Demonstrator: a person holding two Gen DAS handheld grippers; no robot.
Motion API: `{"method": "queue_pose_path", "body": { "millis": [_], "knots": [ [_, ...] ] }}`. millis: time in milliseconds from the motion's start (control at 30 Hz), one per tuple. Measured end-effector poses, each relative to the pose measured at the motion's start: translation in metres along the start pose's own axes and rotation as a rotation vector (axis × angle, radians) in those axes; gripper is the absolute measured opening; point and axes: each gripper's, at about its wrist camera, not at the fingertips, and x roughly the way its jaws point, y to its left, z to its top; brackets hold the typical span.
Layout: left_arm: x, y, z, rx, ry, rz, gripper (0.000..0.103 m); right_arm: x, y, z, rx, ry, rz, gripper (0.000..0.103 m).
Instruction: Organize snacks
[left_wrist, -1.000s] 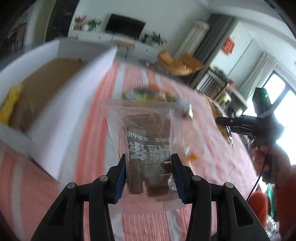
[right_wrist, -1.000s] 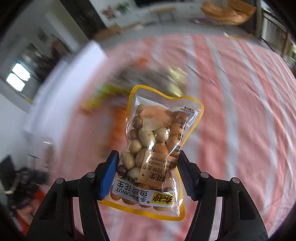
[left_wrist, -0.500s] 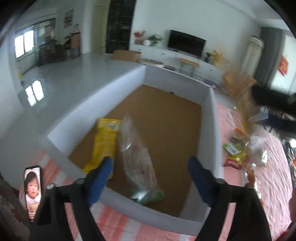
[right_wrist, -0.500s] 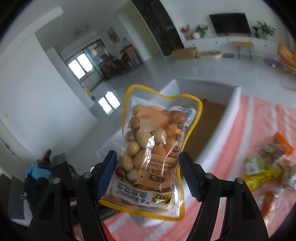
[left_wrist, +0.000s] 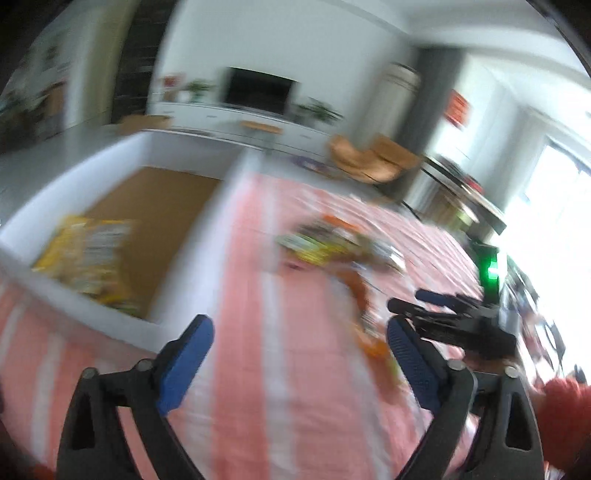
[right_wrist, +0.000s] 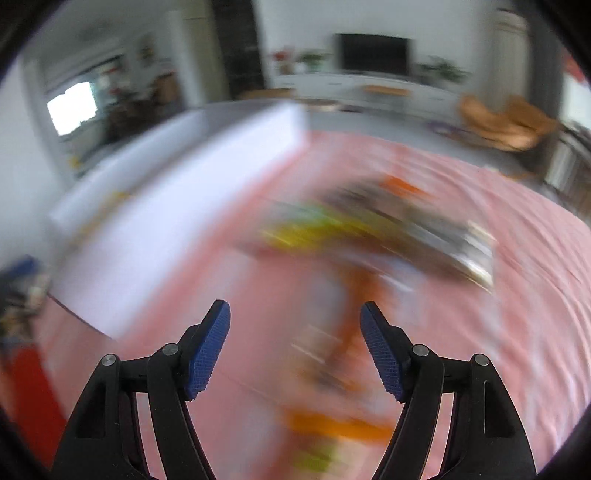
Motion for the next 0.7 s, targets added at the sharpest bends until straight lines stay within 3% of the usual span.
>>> {"method": "queue_pose_path", "body": {
  "millis": [67, 233, 400, 633, 700],
  "knots": [
    [0.027, -0.031, -0.015, 0.061, 0.057, -0.037, 0.099, -0.008, -0.041, -0.031, 0.035, 0.031, -0.109, 0.076],
    [0.088, -0.040, -0.047, 0.075, 0.204, 0.032, 0.099, -0.019, -0.100, -0.076, 0.115, 0.069, -0.234, 0.076],
    [0.115, -0.022, -0.070, 0.041, 0.268, 0.136, 0.099, -0.026, -0.125, -0.108, 0.185, 0.042, -0.230, 0.077],
    [0.125, -0.032, -0.081, 0.182, 0.248, 0.268, 0.102, -0.019, -0.122, -0.115, 0.169, 0.061, -0.220, 0.086],
    [0.128, -0.031, -0.080, 0.182, 0.251, 0.260, 0.103, -0.020, -0.123, -0.117, 0.170, 0.062, -0.218, 0.087]
  ]
}}
